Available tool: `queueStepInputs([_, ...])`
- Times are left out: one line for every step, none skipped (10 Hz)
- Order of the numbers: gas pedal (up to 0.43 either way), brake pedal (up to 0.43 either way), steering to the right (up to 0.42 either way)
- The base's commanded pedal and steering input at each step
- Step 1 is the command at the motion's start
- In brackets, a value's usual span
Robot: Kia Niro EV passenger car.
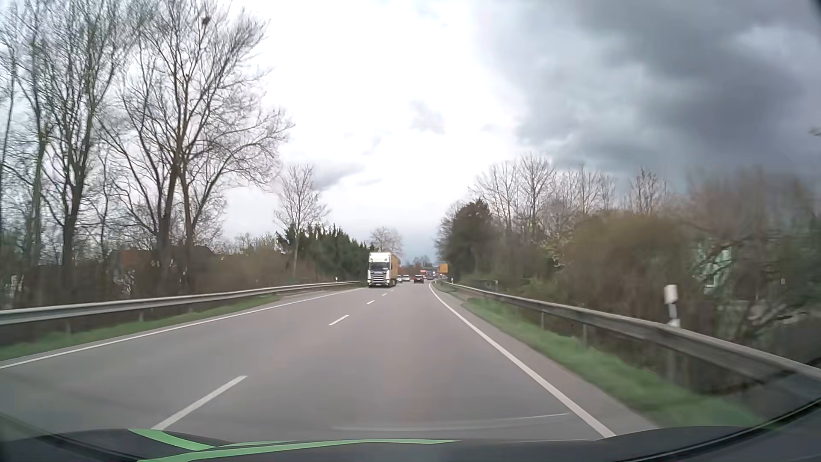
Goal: Follow the waypoints while adhering to traffic rules and regulations
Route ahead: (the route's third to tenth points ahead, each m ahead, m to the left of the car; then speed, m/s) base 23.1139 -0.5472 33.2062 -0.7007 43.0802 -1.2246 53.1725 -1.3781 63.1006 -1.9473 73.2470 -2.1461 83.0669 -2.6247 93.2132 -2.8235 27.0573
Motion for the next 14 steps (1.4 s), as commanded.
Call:
queueStepInputs([0.177, 0.000, 0.003])
queueStepInputs([0.177, 0.000, 0.003])
queueStepInputs([0.177, 0.000, 0.003])
queueStepInputs([0.177, 0.000, 0.003])
queueStepInputs([0.177, 0.000, 0.003])
queueStepInputs([0.177, 0.000, 0.004])
queueStepInputs([0.177, 0.000, 0.003])
queueStepInputs([0.177, 0.000, 0.004])
queueStepInputs([0.177, 0.000, 0.004])
queueStepInputs([0.177, 0.000, 0.004])
queueStepInputs([0.177, 0.000, 0.004])
queueStepInputs([0.177, 0.000, 0.004])
queueStepInputs([0.177, 0.000, 0.004])
queueStepInputs([0.177, 0.000, 0.004])
